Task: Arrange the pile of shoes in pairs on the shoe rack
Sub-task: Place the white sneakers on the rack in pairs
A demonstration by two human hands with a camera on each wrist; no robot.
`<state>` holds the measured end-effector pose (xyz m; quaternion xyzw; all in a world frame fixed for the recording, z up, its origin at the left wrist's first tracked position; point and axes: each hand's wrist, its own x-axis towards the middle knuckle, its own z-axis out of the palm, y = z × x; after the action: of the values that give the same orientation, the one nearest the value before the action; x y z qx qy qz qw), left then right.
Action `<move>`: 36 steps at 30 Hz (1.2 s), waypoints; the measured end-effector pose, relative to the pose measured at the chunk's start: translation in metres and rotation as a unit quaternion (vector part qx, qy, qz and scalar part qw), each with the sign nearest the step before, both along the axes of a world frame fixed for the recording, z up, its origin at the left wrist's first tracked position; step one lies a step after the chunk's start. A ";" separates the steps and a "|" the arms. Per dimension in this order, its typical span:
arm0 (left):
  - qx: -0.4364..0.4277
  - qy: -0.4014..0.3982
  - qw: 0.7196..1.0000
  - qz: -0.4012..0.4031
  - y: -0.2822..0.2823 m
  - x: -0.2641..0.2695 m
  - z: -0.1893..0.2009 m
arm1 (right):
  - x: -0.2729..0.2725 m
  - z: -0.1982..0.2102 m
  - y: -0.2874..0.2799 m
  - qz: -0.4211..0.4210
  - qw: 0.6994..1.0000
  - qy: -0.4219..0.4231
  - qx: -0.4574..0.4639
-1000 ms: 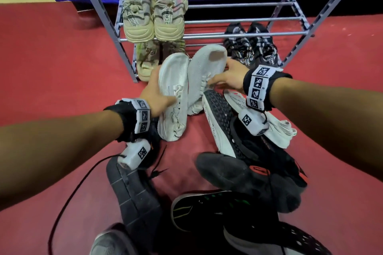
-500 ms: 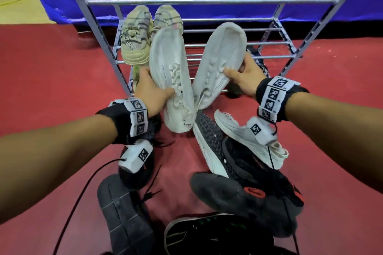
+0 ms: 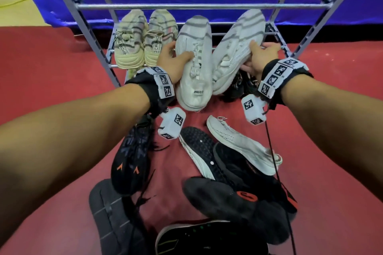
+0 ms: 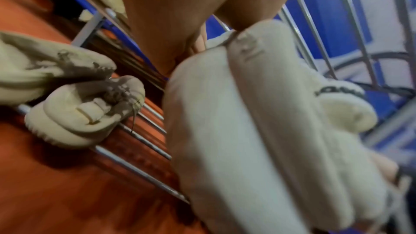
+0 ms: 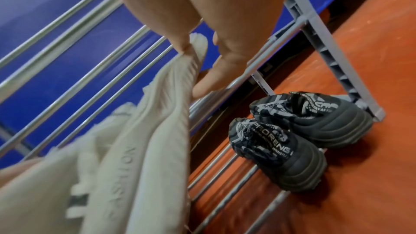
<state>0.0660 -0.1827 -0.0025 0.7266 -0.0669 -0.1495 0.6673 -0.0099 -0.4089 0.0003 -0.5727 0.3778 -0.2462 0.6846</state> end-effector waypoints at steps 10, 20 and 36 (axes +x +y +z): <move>-0.090 0.106 0.990 0.000 -0.019 -0.019 0.001 | -0.029 -0.001 0.024 0.156 0.986 0.050 -0.035; -0.080 0.108 0.991 -0.005 -0.009 -0.005 0.000 | -0.055 -0.007 0.051 0.227 0.970 0.079 0.039; -0.117 0.198 0.963 -0.138 0.008 -0.061 -0.007 | -0.057 -0.007 0.053 0.204 0.972 0.011 0.115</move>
<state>0.0045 -0.1745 -0.0098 0.5830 -0.0503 -0.3726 0.7202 -0.0672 -0.3563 -0.0068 -0.5580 0.2862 -0.0496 0.7774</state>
